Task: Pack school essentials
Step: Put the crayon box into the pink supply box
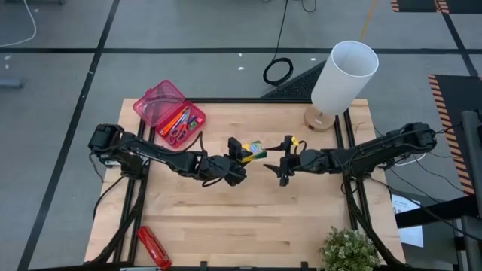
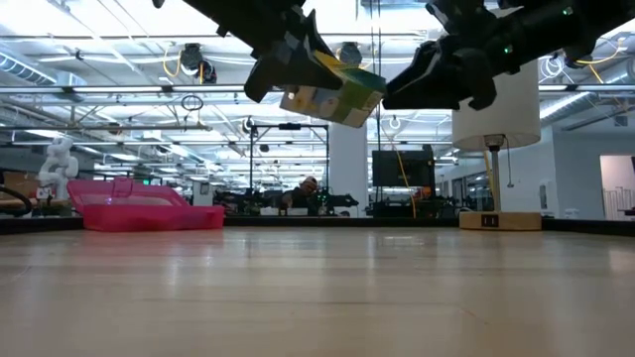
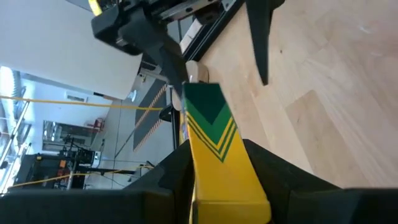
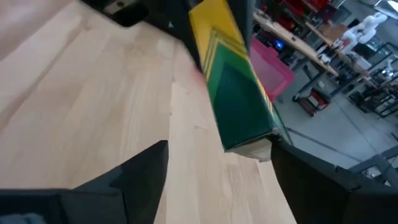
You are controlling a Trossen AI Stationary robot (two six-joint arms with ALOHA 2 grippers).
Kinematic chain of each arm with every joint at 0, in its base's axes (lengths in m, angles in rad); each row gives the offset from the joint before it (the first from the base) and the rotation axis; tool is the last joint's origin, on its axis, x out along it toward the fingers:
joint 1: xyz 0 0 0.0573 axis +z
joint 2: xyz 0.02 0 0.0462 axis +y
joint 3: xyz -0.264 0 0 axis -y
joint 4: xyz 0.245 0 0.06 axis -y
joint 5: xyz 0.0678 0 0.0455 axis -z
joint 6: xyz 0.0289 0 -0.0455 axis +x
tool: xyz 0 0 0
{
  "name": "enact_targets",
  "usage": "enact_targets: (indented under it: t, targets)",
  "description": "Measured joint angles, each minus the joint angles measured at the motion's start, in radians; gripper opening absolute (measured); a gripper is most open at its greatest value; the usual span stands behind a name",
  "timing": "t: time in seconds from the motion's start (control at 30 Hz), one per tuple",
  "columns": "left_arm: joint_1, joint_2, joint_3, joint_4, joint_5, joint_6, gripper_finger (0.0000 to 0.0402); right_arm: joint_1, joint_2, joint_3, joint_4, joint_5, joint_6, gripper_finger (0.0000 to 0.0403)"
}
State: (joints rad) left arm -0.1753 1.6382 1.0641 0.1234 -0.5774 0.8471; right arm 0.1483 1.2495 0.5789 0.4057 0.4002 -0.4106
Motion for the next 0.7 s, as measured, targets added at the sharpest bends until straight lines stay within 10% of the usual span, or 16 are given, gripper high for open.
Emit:
enact_targets:
  t: [0.7]
  targets:
    - [0.000, 0.001, 0.000, -0.047, -0.036, -0.012, 0.0129, 0.012, 0.044, 0.002, 0.140, 0.022, -0.024, 0.0307]
